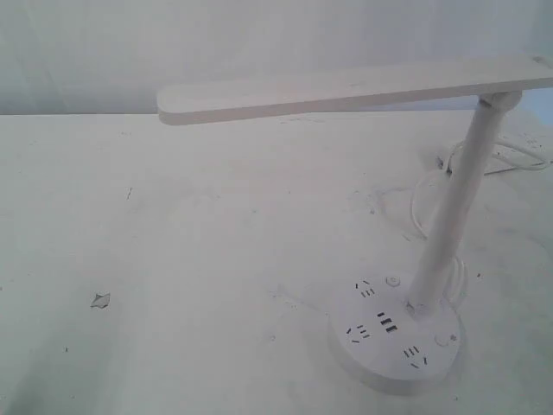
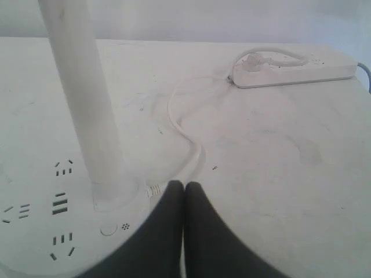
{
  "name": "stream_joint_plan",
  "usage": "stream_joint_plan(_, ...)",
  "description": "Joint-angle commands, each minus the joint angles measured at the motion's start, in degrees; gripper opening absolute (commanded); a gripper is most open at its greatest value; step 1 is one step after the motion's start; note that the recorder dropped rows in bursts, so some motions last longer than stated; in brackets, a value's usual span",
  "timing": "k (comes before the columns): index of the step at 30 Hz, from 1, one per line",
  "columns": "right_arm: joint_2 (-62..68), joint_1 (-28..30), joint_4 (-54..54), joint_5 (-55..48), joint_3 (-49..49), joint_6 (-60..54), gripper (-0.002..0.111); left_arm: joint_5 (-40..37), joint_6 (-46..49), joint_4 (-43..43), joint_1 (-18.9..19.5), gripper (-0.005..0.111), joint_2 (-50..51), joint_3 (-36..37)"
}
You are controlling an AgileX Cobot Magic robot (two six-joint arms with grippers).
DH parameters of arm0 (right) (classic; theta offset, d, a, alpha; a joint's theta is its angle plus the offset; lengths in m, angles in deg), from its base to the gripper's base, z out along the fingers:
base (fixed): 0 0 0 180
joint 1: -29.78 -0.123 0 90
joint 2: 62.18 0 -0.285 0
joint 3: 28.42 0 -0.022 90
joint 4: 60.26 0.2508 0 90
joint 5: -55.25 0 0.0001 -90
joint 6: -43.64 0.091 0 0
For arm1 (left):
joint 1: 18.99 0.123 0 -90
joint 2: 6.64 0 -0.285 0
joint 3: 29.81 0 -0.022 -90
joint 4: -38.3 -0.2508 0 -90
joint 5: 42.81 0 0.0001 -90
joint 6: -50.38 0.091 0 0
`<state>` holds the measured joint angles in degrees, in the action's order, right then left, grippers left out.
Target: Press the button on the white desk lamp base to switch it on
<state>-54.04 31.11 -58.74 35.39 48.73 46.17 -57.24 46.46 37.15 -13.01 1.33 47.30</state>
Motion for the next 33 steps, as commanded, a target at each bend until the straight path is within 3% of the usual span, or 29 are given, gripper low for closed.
stream_joint_plan(1,-0.35,-0.18,0.17,0.23,0.07,0.23,0.0,-0.1,-0.07,0.03,-0.47,0.0,-0.18,0.11)
stream_joint_plan(14,-0.35,-0.18,-0.02,2.72,0.07,0.23,0.0,-0.1,-0.07,0.03,-0.47,0.0,-0.18,0.11)
stream_joint_plan(23,-0.35,-0.18,0.12,15.81,0.07,0.23,0.0,-0.1,-0.07,0.03,-0.47,0.0,-0.18,0.11)
stream_joint_plan(33,-0.35,-0.18,0.12,19.14,0.07,0.34,0.0,-0.1,-0.07,0.03,-0.47,0.0,-0.18,0.11)
